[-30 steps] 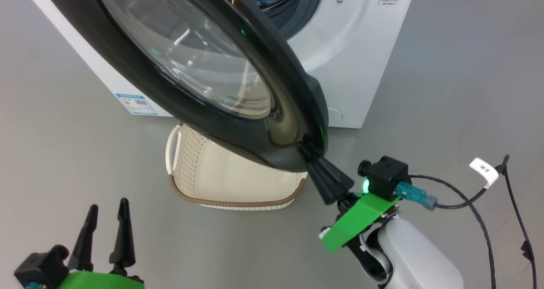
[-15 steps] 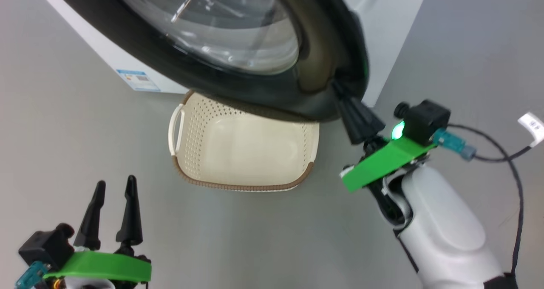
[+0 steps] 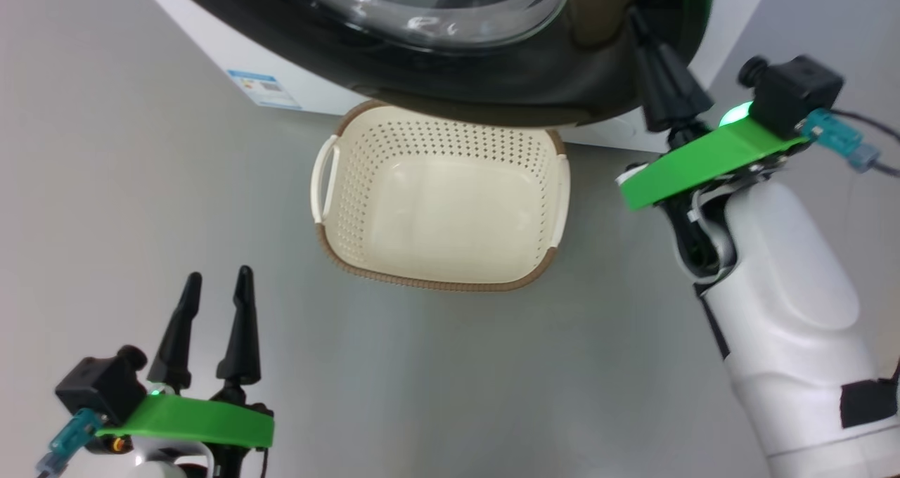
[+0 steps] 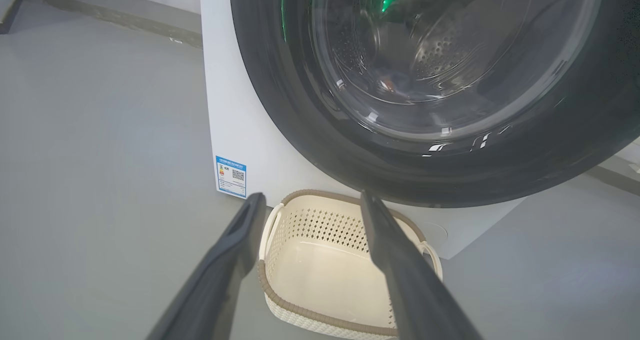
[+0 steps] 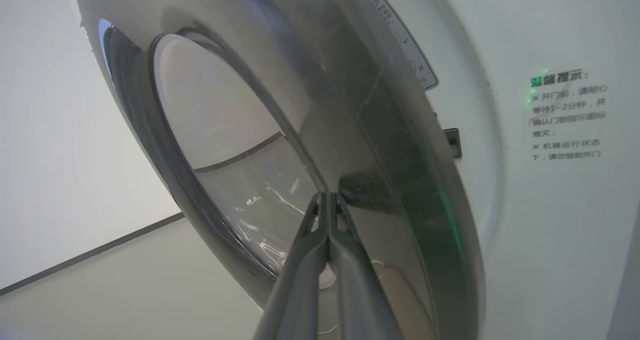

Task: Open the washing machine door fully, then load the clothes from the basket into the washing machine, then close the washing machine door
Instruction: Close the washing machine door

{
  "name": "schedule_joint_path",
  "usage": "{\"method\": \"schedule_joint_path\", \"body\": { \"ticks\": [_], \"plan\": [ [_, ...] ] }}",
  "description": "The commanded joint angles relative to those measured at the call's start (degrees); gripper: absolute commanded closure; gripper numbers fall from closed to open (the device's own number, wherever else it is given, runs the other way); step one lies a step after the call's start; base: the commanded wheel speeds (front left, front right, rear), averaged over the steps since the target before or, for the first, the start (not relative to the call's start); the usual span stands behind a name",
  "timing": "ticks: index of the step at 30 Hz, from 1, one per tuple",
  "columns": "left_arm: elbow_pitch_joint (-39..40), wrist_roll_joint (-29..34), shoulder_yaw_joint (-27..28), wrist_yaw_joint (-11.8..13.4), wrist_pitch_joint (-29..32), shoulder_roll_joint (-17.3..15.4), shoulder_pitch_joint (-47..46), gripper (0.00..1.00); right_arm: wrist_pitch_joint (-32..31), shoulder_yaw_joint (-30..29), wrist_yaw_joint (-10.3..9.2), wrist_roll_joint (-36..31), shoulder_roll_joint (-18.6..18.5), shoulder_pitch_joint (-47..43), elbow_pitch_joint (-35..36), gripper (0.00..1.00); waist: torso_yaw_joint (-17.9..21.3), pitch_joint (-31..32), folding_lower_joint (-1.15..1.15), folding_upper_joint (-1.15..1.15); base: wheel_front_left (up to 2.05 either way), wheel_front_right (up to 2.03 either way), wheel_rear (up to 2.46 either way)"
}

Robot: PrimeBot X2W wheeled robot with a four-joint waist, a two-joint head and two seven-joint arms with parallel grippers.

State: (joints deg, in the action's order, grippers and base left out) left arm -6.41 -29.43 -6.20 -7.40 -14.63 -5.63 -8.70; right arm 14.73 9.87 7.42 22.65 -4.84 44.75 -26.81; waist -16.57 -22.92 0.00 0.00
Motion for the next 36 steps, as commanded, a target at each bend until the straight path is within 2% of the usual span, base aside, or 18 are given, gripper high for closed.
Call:
{"method": "schedule_joint_path", "body": {
  "ticks": [1, 14, 20, 24, 30, 31, 33, 35, 36],
  "plan": [
    [1.5, -0.3, 1.6, -0.1, -0.4, -0.7, -1.6, 0.00, 0.3, -0.3, 0.07, -1.2, 0.8, 1.8, 0.9, 1.00, -1.4, -1.0, 0.00, 0.00, 0.00, 0.00, 0.00],
    [1.7, -0.6, -1.0, -0.1, -0.4, 0.1, -3.3, 0.00, 0.3, -7.5, 0.07, -4.1, -1.0, 8.8, -1.5, 1.00, -5.0, -3.8, 0.00, 0.00, 0.00, 0.00, 0.00],
    [1.9, -0.7, -1.2, -0.1, -0.4, 0.2, -3.8, 0.00, 0.3, -9.1, 0.07, -4.8, -1.1, 10.8, -1.4, 1.00, -5.5, -4.3, 0.00, 0.00, 0.00, 0.00, 0.00],
    [1.6, -0.7, -1.2, -0.1, -0.4, 0.1, -3.9, 0.00, 0.3, -9.0, 0.07, -5.2, -0.8, 10.7, -0.9, 1.00, -5.3, -4.2, 0.00, 0.00, 0.00, 0.00, 0.00],
    [0.5, -0.3, -1.1, -0.1, -0.4, -0.2, -3.3, 0.00, 0.3, -5.7, 0.07, -4.9, -0.9, 6.4, -1.5, 1.00, -4.4, -2.1, 0.00, 0.00, 0.00, 0.00, 0.00],
    [0.3, -0.2, -1.0, -0.1, -0.4, -0.3, -3.3, 0.00, 0.3, -5.2, 0.07, -4.7, -0.9, 5.5, -1.4, 0.91, -4.2, -1.7, 0.00, 0.00, 0.00, 0.00, 0.00],
    [-0.1, -0.2, -0.9, -0.1, -0.4, -0.6, -3.2, 0.00, 0.3, -3.8, 0.07, -4.3, -1.1, 3.8, -1.6, 0.60, -3.7, -0.9, 0.00, 0.00, 0.00, 0.00, 0.00],
    [-0.4, -0.3, -1.1, -0.1, -0.4, -1.2, -3.2, 0.00, 0.3, -2.5, 0.07, -3.8, -1.3, 2.2, -1.5, 0.05, -3.1, -0.2, 0.00, 0.00, 0.00, 0.00, 0.00],
    [-0.6, -0.3, -1.0, -0.1, -0.4, -1.4, -3.2, 0.00, 0.3, -2.1, 0.07, -3.6, -1.4, 1.4, -1.4, 0.00, -2.7, 0.2, 0.00, 0.00, 0.00, 0.00, 0.00]
  ]
}}
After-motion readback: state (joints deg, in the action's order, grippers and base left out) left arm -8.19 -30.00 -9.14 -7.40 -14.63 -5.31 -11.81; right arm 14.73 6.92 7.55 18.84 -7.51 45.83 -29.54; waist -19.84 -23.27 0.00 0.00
